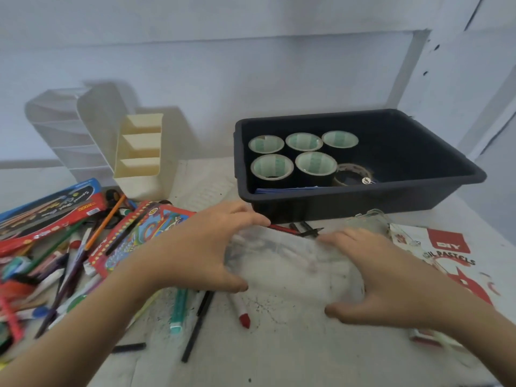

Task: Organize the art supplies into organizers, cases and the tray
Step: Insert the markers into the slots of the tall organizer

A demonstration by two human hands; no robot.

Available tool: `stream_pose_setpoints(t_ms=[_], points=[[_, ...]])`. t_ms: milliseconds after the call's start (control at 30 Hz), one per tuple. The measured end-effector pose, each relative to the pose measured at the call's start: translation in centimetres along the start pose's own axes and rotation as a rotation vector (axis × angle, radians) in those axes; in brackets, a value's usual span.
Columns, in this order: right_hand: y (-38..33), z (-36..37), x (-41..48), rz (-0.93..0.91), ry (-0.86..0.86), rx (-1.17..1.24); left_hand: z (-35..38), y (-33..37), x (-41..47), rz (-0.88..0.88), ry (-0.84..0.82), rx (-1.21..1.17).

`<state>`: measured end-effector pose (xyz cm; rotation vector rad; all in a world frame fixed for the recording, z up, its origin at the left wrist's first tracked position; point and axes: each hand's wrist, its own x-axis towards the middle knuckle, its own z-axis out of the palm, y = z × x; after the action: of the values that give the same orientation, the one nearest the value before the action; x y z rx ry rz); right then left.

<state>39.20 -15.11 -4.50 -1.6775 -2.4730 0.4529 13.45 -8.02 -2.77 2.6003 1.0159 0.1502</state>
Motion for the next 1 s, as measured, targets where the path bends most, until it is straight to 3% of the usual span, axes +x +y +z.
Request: stream_pose_setpoints(t_ms=[200,367,500,667,800,933,1000], points=[[-4.2,2.7,-1.0,-0.001,-0.127,-0.002,0.5,-0.5,-2.2,-0.062,-0.250,0.136],[-4.9,6.2,-0.3,0.013,-0.027,-0.089,2.6,-0.5,-2.1,-0.100,-0.250,0.231],[-4.8,6.0,0.1,-0.032,0.004,-0.018,2.7,0.2,-1.3,-0.071,-0.281,0.125],[-1.7,4.7,-0.5,-0.029,0.183,0.025,2.8,2.1,2.3,0.006,-0.064,-0.026],[1.4,3.5,-1.1,0.009,0.127,-0.158,4.8,3.9,6.5,0.032,0.073,-0.014],[2.3,3.1,-1.9,0.017,0.010,-0.128,7.1,5.3,10.1,0.074,0.071,0.098],[2.5,3.1,-1.9,-0.007,0.032,-0.135,8.2,5.8,11.2,0.092,0.071,0.189]])
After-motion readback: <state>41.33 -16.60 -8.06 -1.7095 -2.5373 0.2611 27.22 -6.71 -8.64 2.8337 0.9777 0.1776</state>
